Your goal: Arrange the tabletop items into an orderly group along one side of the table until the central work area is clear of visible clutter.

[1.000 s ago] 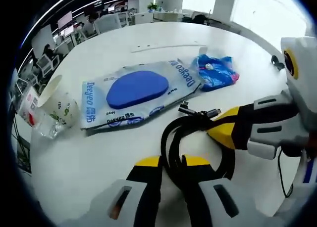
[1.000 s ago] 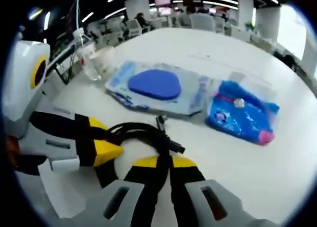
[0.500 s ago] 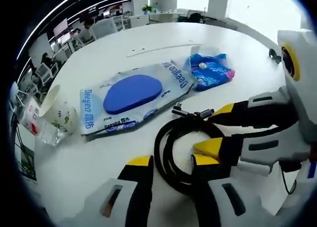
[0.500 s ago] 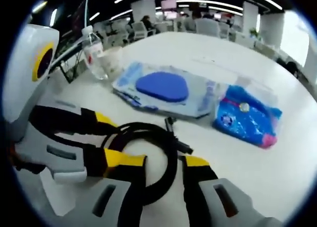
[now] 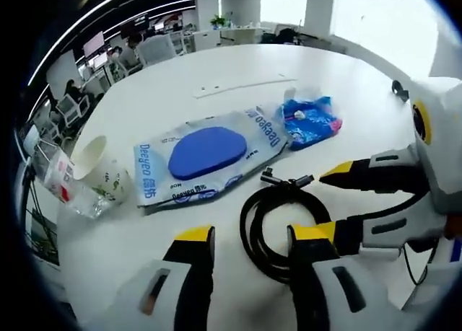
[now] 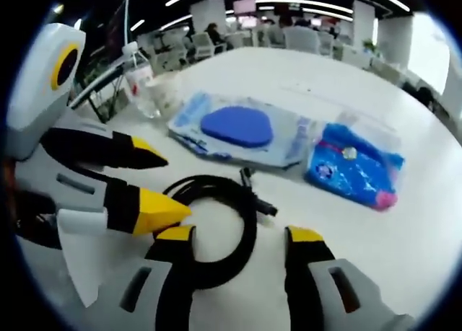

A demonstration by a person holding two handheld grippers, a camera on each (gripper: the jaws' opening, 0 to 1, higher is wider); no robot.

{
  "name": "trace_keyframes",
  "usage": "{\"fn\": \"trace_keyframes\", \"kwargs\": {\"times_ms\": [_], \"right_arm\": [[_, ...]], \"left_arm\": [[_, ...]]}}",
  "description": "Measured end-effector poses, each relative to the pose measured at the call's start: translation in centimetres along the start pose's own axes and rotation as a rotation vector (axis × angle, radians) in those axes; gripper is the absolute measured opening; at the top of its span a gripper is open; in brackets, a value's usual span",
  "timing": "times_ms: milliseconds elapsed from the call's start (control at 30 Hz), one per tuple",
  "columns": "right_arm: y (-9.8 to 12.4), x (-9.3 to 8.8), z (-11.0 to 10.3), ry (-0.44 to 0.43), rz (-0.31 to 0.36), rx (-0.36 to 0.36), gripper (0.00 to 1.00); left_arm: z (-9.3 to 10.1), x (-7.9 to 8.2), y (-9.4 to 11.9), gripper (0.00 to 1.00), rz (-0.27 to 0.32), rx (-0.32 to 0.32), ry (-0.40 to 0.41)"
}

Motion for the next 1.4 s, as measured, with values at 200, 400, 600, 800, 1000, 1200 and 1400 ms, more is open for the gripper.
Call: {"fn": "trace_keyframes", "kwargs": {"times_ms": [200,400,600,800,1000,1200,1400], "right_arm": [[0.7,0.8,0.4,0.039,0.03,-0.01,0.49],[1.5,1.4,0.9,0.045,0.05,-0.026,0.52],[2.0,1.8,1.1,0.045,0.063,-0.033,0.53],[2.7,1.8,1.0,0.014,0.08,-0.029,0.56],[3.2,1.8,0.5,0.01,0.092,-0.015,0.64],[3.7,1.4,0.5,-0.014,0.101,-0.015,0.72],[4.1,0.9,0.2,-0.087,0.103,0.018,0.8]], "left_arm": [[-0.2,0.5,1.2,0.44,0.022,-0.003,0.011],[-0.6,0.5,1.8,0.46,0.033,0.009,0.012],[-1.0,0.1,2.7,0.46,0.019,0.047,-0.047],[-1.2,0.2,3.2,0.51,0.063,0.044,-0.039],[-1.4,0.2,3.6,0.56,0.082,0.041,-0.056],[-1.5,-0.2,4.2,0.6,0.092,0.042,-0.067],[-1.7,0.1,4.9,0.66,0.11,0.067,-0.079]]}}
Point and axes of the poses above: the point that each gripper's makers call its tool centre point, and the gripper's own axes: y roughly backward along the fingers, z roughly to its right, x roughly out of its top, the point moved 8 cm from there along y, roughly backward along the fingers, and after that the axes turned 11 degrees about -x, right-handed, at the moved point
